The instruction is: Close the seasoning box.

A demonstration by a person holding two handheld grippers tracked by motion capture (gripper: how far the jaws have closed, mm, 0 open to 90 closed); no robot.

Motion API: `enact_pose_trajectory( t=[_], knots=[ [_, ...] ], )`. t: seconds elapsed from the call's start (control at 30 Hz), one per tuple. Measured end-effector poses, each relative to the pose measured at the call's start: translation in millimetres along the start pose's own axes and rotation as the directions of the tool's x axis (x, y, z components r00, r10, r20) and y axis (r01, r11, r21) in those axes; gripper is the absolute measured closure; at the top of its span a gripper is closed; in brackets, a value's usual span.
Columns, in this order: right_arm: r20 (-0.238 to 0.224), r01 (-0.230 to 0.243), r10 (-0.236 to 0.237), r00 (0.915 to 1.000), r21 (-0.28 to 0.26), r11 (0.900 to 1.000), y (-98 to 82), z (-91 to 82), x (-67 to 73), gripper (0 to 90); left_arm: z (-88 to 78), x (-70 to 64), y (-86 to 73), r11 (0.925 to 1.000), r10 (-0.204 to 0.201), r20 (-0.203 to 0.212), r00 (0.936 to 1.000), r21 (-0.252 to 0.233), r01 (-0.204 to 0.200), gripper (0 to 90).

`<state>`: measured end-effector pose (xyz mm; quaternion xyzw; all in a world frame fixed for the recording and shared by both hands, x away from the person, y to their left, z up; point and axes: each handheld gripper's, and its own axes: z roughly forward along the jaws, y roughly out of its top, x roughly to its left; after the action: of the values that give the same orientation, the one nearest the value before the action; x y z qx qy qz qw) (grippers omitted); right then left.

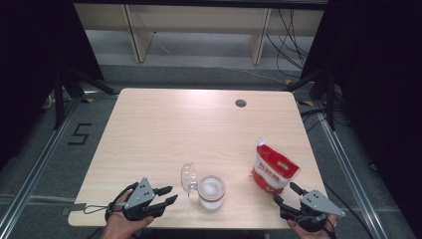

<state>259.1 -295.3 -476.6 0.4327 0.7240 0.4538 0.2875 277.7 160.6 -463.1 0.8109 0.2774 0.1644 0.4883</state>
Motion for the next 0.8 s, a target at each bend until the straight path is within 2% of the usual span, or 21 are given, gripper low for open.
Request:
enact_pose_trajectory(
  t=[0.03,0.1,0.13,0.17,0.2,0.23,0.27,0.3,0.37,0.4,0.47,0.5,0.53,0.57,0.6,0.63,0.67,0.7,0.73,0.77,0.8],
  knots=[
    [-0.001,-0.001,0.001,1.0,-0.001,1.0,-0.1,0.0,0.0,33.1,0.0,0.2,1.5,0.9998,0.015,0.006,0.9999,-0.015,-0.015,74.1],
    [-0.002,0.008,-0.008,1.0,0.0,1.0,0.0,0.3,-0.4,33.1,0.1,-3.8,3.2,0.9999,0.009,0.002,1.0,-0.009,-0.009,80.6],
    [-0.007,0.002,-0.002,1.0,0.005,1.0,0.3,0.2,0.3,33.1,0.7,-4.6,4.3,0.9998,0.021,0.006,0.9998,-0.003,-0.021,82.8],
    [0.002,0.018,-0.018,0.9998,-0.001,1.0,0.6,0.3,-0.1,33.1,1.0,-4.3,5.6,0.9992,0.039,0.008,0.9992,0.0,-0.039,84.9],
    [0.004,0.017,-0.017,0.9998,0.0,1.0,0.6,0.4,0.2,33.0,2.1,-6.1,6.3,0.9998,0.02,0.016,0.9997,-0.005,-0.02,86.9],
    [0.002,-0.003,0.002,1.0,0.007,1.0,0.5,0.0,1.8,33.1,2.1,-6.3,8.2,0.9994,0.034,0.015,0.9993,-0.008,-0.034,88.5],
    [-0.003,0.002,-0.002,1.0,0.005,1.0,0.6,0.6,1.1,33.1,2.6,-7.4,9.3,0.9996,0.02,0.022,0.9996,-0.021,-0.019,89.2],
    [-0.002,-0.003,0.003,1.0,0.008,1.0,0.5,0.5,1.3,33.0,1.5,-6.6,11.7,0.9986,0.05,0.025,0.9985,-0.02,-0.049,89.3],
    [0.007,-0.009,0.009,0.9999,0.005,1.0,0.6,0.2,1.8,33.0,0.9,-8.7,14.5,0.9987,0.043,0.023,0.9988,-0.029,-0.043,89.4],
    [0.011,0.02,-0.02,0.9998,-0.005,1.0,0.8,0.7,-0.1,33.1,1.0,-7.6,16.2,0.9972,0.07,0.03,0.9971,-0.028,-0.069,89.4],
    [0.007,-0.004,0.004,1.0,0.009,1.0,0.5,0.0,2.0,33.0,2.4,-10.6,17.4,0.9992,0.027,0.033,0.9991,-0.03,-0.026,89.4],
    [0.002,-0.021,0.02,0.9998,0.01,1.0,0.4,0.0,3.2,33.1,2.5,-9.4,18.5,0.9984,0.049,0.031,0.9983,-0.027,-0.049,89.4],
    [0.004,-0.023,0.022,0.9997,0.016,1.0,0.3,-0.2,3.3,33.0,3.2,-9.5,19.2,0.9984,0.05,0.03,0.9983,-0.028,-0.05,89.4],
    [0.007,0.002,-0.003,1.0,0.006,1.0,0.2,0.5,1.6,33.1,4.2,-9.4,20.0,0.9983,0.047,0.028,0.9985,-0.035,-0.046,89.4],
    [0.004,-0.013,0.013,0.9999,0.01,1.0,0.3,0.2,2.5,33.1,5.4,-10.2,20.3,0.9989,0.027,0.032,0.9991,-0.04,-0.026,89.4],
    [0.002,-0.029,0.029,0.9996,0.017,0.999,0.4,-0.2,3.7,33.0,5.5,-9.3,21.9,0.998,0.053,0.03,0.9981,-0.036,-0.052,89.4],
    [0.004,-0.002,0.002,1.0,0.007,1.0,0.4,0.8,1.7,33.0,6.3,-10.1,22.8,0.998,0.048,0.03,0.9984,-0.042,-0.047,89.4],
    [0.005,0.006,-0.006,1.0,0.003,1.0,0.5,1.1,1.2,33.1,6.4,-11.1,23.4,0.9987,0.034,0.034,0.9988,-0.04,-0.032,89.4],
    [0.003,0.007,-0.007,1.0,0.004,1.0,0.6,1.3,0.7,33.1,5.7,-10.3,26.0,0.9972,0.063,0.03,0.9975,-0.04,-0.062,89.4],
    [0.003,0.006,-0.006,1.0,0.006,1.0,0.7,0.9,1.1,33.1,5.6,-9.9,26.7,0.9965,0.073,0.03,0.9969,-0.042,-0.072,89.4],
    [0.004,0.009,-0.009,1.0,0.006,1.0,0.7,0.9,1.0,33.1,6.0,-11.1,26.7,0.9971,0.058,0.029,0.9979,-0.051,-0.057,89.4]
  ],
)
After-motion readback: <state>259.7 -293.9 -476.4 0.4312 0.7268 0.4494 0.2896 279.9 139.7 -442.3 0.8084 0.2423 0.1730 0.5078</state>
